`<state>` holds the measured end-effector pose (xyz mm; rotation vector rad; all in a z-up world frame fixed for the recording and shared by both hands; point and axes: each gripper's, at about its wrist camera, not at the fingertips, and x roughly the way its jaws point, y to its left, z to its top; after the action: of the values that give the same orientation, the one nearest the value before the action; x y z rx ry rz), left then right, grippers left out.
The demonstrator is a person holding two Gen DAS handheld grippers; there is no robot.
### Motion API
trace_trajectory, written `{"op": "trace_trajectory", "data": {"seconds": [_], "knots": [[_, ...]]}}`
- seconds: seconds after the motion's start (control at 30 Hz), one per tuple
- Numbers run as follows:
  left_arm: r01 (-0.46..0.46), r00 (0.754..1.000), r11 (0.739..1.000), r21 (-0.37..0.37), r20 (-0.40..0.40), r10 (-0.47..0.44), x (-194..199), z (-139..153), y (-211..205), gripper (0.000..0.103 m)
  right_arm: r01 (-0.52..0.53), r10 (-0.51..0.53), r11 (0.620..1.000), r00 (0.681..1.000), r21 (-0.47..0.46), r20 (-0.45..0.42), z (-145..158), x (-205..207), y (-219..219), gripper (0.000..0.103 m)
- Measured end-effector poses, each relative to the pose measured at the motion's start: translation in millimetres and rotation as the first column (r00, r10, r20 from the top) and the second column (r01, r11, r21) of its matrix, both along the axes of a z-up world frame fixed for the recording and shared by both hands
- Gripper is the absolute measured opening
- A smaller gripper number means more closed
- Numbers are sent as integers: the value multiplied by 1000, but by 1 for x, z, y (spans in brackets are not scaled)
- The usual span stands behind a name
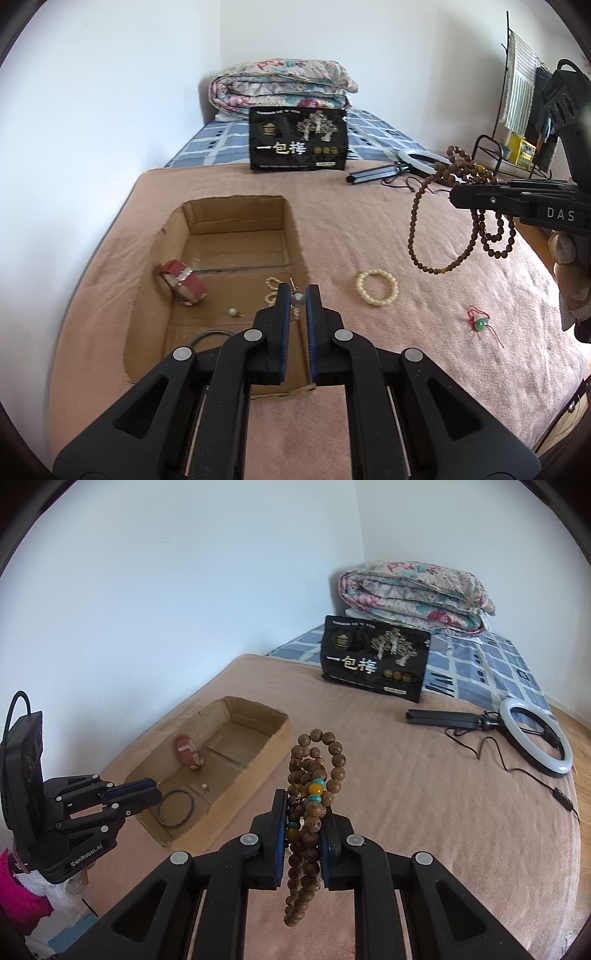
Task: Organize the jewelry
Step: 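Lift the pearl bead with the left tool toward the box while the right tool carries the prayer beads, then open the right tool to drop the prayer beads in the box while the left tool releases the bead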
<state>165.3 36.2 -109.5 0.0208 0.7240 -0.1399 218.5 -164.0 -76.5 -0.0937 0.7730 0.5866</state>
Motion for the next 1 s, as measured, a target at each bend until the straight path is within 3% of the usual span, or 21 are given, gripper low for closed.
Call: {"op": "trace_trajectory", "data": {"seconds": [0.43, 1.0], "knots": [[-87, 996, 996, 16, -3, 88, 8, -6, 54, 6, -73, 73, 997, 997, 26, 7, 8, 13, 61, 13], [-109, 994, 994, 8, -9, 109, 17, -13, 72, 6, -109, 109, 993, 994, 35, 8, 1, 48, 130, 13]]}}
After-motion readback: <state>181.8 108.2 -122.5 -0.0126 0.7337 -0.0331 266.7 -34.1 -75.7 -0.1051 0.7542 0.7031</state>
